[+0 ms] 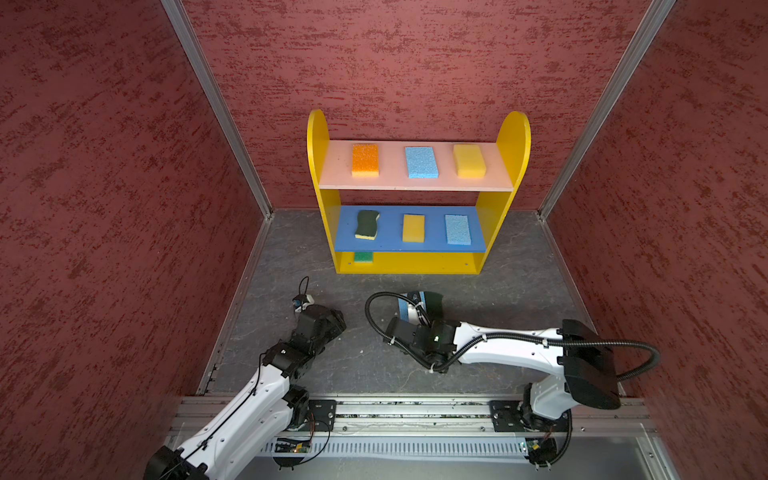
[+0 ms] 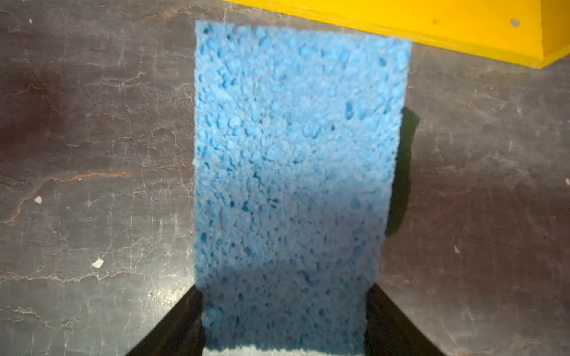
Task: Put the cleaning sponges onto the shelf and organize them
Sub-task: 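Carry the light blue sponge with the right gripper toward the shelf's yellow base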
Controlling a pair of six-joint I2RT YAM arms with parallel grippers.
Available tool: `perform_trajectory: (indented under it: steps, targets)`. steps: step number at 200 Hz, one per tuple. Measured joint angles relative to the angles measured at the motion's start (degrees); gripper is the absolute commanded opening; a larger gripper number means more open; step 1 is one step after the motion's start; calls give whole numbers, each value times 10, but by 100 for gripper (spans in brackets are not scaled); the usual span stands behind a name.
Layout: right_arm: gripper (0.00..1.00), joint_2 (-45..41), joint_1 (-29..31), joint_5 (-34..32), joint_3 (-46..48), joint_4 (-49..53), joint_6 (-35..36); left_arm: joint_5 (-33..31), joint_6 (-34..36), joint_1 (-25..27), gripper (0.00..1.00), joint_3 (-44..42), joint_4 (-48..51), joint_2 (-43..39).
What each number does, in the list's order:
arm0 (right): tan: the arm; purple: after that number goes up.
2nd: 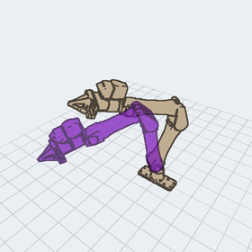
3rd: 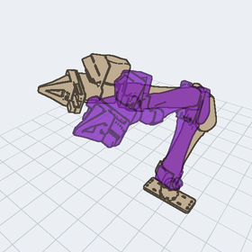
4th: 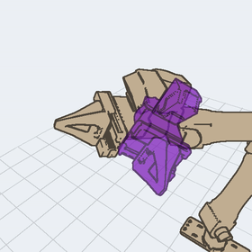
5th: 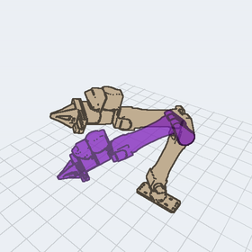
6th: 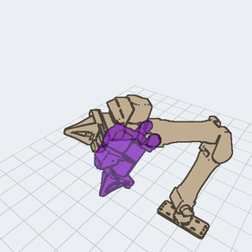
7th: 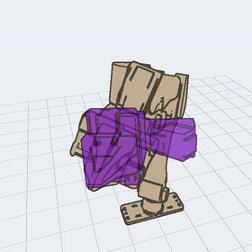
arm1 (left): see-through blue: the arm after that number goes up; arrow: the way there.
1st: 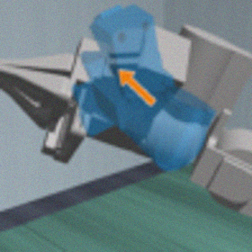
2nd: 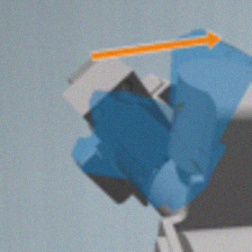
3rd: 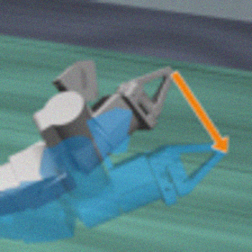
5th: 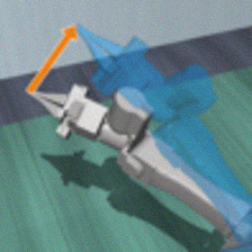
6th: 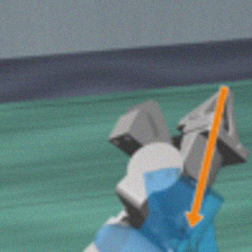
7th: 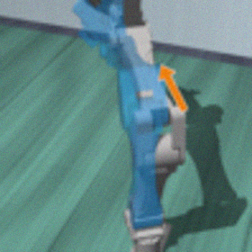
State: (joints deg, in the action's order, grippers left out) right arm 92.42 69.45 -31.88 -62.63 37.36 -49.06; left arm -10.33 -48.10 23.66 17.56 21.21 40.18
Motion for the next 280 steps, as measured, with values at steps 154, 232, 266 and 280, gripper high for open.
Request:
perform_trajectory:
  steps: [154, 232, 266, 280]
  targets:
    - [73, 81, -109, -6, 11, -165, 123, 2, 41, -28, 67, 9, -29, 27]
    - [73, 134, -160, 3, -17, -202, 138, 10, 52, -32, 67, 19, -55, 50]
    - [73, 155, -173, 7, -35, -214, 156, 11, 54, -34, 67, 20, -59, 59]
    - [73, 162, -177, 8, -42, -217, 162, 10, 55, -35, 67, 20, -61, 64]
